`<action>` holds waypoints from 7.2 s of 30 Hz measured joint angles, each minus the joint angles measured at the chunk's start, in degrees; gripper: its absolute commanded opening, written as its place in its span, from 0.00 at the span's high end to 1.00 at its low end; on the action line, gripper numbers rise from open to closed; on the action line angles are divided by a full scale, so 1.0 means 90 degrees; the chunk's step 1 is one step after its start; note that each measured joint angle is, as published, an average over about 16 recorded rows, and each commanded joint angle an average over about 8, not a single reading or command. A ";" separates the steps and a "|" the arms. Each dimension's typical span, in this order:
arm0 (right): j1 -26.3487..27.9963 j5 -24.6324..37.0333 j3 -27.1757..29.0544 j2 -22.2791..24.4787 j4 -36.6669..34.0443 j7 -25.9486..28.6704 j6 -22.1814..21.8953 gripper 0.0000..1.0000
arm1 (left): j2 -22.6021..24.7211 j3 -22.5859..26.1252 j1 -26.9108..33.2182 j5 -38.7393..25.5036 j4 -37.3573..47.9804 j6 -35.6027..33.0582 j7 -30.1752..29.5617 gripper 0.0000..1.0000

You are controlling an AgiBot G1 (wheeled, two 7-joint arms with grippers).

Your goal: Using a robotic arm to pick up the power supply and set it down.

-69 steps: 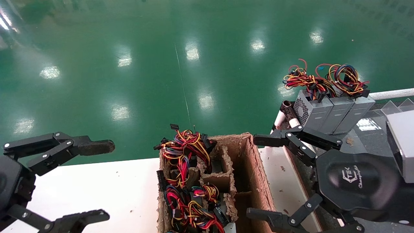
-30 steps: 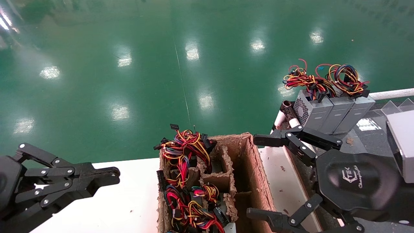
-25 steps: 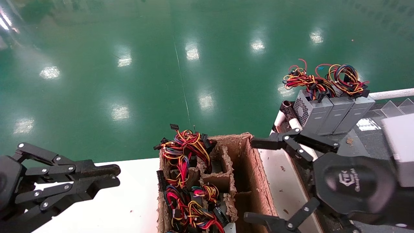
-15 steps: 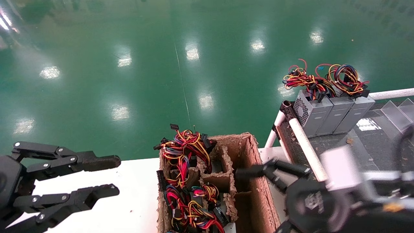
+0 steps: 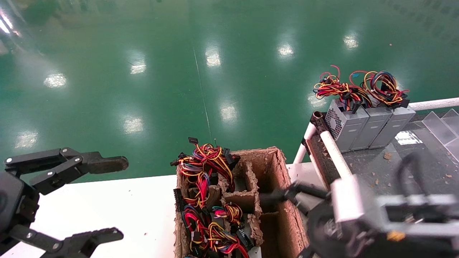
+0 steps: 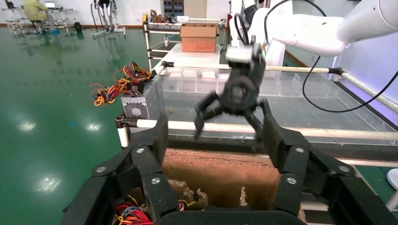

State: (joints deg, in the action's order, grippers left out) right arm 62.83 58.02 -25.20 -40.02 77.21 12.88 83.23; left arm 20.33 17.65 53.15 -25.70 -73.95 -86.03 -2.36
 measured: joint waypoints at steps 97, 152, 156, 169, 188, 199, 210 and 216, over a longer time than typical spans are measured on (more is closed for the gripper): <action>-0.0193 -0.0065 -0.0096 -0.1184 0.0004 0.0089 -0.0673 1.00 | -0.0012 0.0045 0.0020 0.0023 0.0006 0.0006 0.0021 0.00; 0.1607 0.0850 0.1265 0.1426 -0.2816 -0.1717 -0.1052 1.00 | -0.0021 0.0069 0.0028 0.0036 0.0006 0.0011 0.0033 0.00; 0.1618 0.0926 0.1195 0.1251 -0.2783 -0.1676 -0.1152 1.00 | -0.0021 0.0071 0.0028 0.0037 0.0006 0.0011 0.0034 0.00; 0.1793 0.1171 0.1014 0.0847 -0.2548 -0.1331 -0.1485 0.45 | -0.0023 0.0076 0.0030 0.0040 0.0006 0.0013 0.0037 0.00; 0.1596 0.1141 0.1031 0.0899 -0.2209 -0.0993 -0.1682 0.00 | -0.0026 0.0084 0.0033 0.0044 0.0006 0.0014 0.0041 0.00; 0.1373 0.0717 0.1167 0.0878 -0.2030 -0.0934 -0.1548 0.00 | -0.0026 0.0090 0.0034 0.0046 0.0010 0.0015 0.0043 0.00; 0.1099 0.0252 0.1164 0.0815 -0.1749 -0.0828 -0.1229 0.00 | -0.0025 0.0096 0.0038 0.0047 0.0015 0.0014 0.0045 0.00; 0.0942 -0.0006 0.1146 0.0783 -0.1579 -0.0753 -0.1039 0.00 | -0.0026 0.0099 0.0040 0.0048 0.0016 0.0014 0.0046 0.00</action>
State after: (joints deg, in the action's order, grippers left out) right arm 71.31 57.96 -14.89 -32.98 63.00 6.10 73.88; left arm 20.10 18.54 53.51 -25.27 -73.81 -85.91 -1.95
